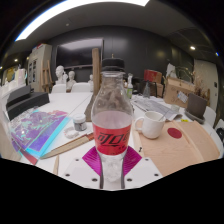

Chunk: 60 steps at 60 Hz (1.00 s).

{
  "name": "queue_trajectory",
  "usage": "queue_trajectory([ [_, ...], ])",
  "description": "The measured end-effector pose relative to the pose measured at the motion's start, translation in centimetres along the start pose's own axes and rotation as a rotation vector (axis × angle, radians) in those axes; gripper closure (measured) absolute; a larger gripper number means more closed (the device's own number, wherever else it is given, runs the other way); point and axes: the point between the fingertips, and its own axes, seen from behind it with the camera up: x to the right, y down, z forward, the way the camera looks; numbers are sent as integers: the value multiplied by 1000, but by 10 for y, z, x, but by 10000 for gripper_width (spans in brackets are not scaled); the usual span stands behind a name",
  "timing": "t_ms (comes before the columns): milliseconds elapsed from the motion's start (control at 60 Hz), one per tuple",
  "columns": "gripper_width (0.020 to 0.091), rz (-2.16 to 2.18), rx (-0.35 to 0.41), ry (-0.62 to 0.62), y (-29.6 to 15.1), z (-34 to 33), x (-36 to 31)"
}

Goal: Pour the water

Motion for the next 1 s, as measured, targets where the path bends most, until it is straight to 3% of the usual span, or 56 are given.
queue_trajectory([
  [200,878,34,3,-44,-25,-8,-7],
  [450,882,490,57,-271,-131,-1,-30],
  [633,882,1044,-8,-443,-187,20,-29],
  [1000,881,1834,-188,-585,-185,79,-2],
])
